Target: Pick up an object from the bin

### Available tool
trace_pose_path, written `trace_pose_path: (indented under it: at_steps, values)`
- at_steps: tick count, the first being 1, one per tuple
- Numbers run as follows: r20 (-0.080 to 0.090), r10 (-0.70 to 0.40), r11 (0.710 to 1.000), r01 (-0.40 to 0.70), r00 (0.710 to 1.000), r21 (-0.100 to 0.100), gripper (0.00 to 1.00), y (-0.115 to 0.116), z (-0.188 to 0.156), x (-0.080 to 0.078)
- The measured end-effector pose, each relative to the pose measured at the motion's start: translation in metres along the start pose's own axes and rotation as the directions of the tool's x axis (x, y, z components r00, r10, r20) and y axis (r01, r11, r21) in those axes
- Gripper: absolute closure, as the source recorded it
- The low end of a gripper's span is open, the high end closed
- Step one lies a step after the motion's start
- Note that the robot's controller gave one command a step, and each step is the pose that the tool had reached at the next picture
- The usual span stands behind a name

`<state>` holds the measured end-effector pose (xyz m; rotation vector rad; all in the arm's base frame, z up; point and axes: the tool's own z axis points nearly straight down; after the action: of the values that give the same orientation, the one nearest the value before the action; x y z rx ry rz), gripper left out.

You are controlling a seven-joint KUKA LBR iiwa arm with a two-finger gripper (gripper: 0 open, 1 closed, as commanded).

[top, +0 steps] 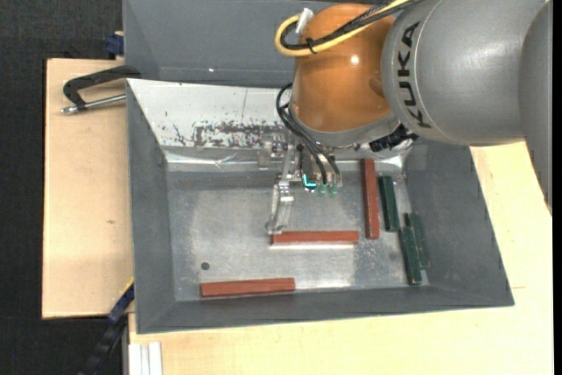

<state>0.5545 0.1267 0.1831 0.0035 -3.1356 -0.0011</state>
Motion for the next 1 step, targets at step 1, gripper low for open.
trace_pose_path:
  at_steps: [1]
  values:
    - [0.008, 0.001, 1.000, -0.001, 1.000, -0.001, 0.00, -0.0005, -0.0040, -0.0018]
